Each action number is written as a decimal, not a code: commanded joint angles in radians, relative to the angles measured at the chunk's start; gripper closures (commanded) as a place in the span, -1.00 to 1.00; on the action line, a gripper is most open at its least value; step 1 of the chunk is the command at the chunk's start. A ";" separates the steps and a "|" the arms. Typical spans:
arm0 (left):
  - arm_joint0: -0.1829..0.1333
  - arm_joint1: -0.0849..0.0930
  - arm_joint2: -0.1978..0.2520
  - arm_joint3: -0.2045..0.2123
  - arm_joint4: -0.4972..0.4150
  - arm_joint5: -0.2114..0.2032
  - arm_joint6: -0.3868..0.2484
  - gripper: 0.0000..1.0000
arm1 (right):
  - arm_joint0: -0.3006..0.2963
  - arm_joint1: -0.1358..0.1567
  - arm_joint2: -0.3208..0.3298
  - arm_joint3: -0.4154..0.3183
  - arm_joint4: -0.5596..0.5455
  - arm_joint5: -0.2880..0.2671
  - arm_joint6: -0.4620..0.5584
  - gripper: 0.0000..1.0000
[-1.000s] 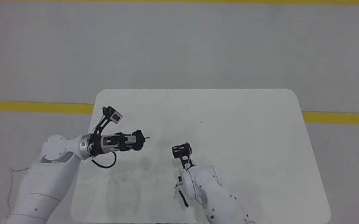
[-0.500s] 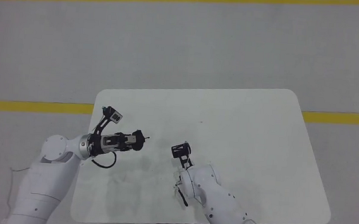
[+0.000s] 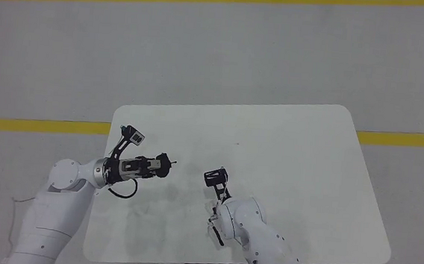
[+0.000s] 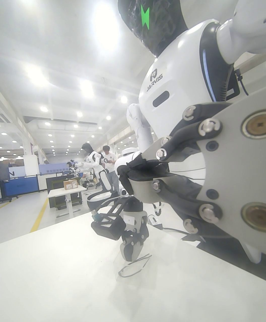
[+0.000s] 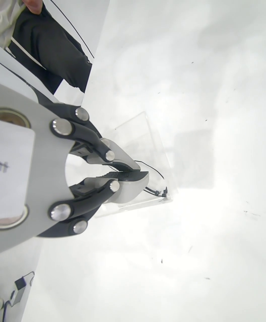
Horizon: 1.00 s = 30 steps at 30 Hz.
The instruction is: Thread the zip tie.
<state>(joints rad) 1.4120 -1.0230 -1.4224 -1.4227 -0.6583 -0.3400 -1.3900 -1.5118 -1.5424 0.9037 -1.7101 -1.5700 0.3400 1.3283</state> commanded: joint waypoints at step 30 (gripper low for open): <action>0.000 0.000 0.000 0.000 0.000 0.000 0.000 1.00 | 0.061 -0.030 -0.055 0.110 0.000 0.000 -0.012 0.60</action>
<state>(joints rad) 1.4120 -1.0230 -1.4224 -1.4227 -0.6583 -0.3400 -1.3900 -1.4553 -1.5720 0.8499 -1.6066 -1.5700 0.3400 1.3188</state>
